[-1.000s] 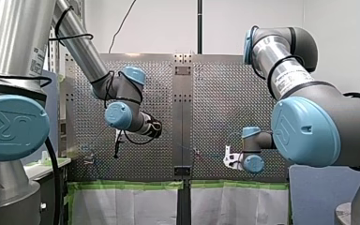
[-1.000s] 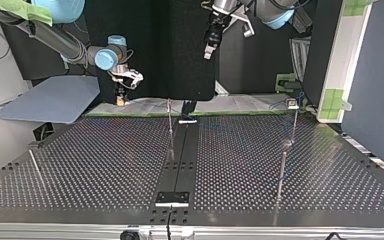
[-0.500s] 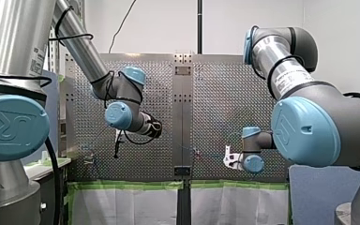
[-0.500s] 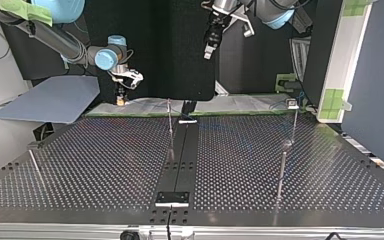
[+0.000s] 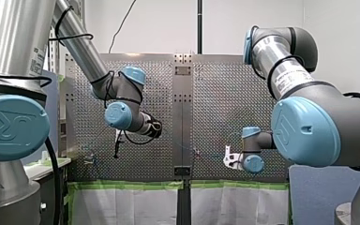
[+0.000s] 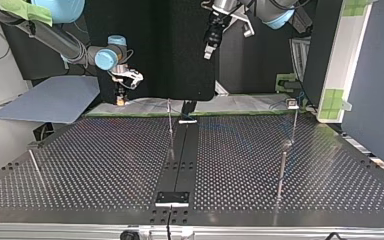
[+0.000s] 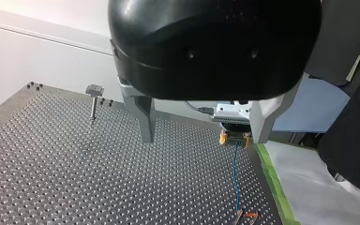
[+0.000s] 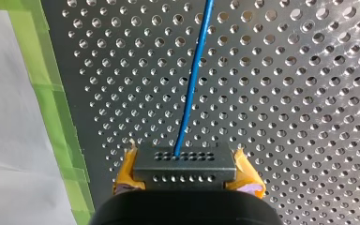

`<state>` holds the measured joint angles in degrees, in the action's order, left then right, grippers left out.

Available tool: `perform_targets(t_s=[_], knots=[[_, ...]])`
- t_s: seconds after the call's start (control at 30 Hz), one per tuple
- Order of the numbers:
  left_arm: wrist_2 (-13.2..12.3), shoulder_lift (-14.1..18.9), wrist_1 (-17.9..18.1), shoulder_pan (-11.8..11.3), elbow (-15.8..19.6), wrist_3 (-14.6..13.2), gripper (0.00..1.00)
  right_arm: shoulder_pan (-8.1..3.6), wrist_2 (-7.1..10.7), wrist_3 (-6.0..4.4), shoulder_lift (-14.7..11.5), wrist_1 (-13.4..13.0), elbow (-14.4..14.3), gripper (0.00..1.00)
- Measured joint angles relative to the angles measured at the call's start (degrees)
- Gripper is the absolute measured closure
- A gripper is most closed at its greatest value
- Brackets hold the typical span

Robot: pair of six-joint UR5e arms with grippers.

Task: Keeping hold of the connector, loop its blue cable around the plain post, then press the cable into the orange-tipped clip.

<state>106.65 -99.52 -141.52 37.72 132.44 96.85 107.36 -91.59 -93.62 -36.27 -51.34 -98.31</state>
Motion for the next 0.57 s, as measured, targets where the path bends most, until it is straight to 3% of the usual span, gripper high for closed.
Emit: perform_targets(t_s=[0.57], knots=[[0.0,0.0,0.0,0.0,0.0,0.0,0.01,0.0,0.0,0.0,0.0,0.0,0.0,0.87]])
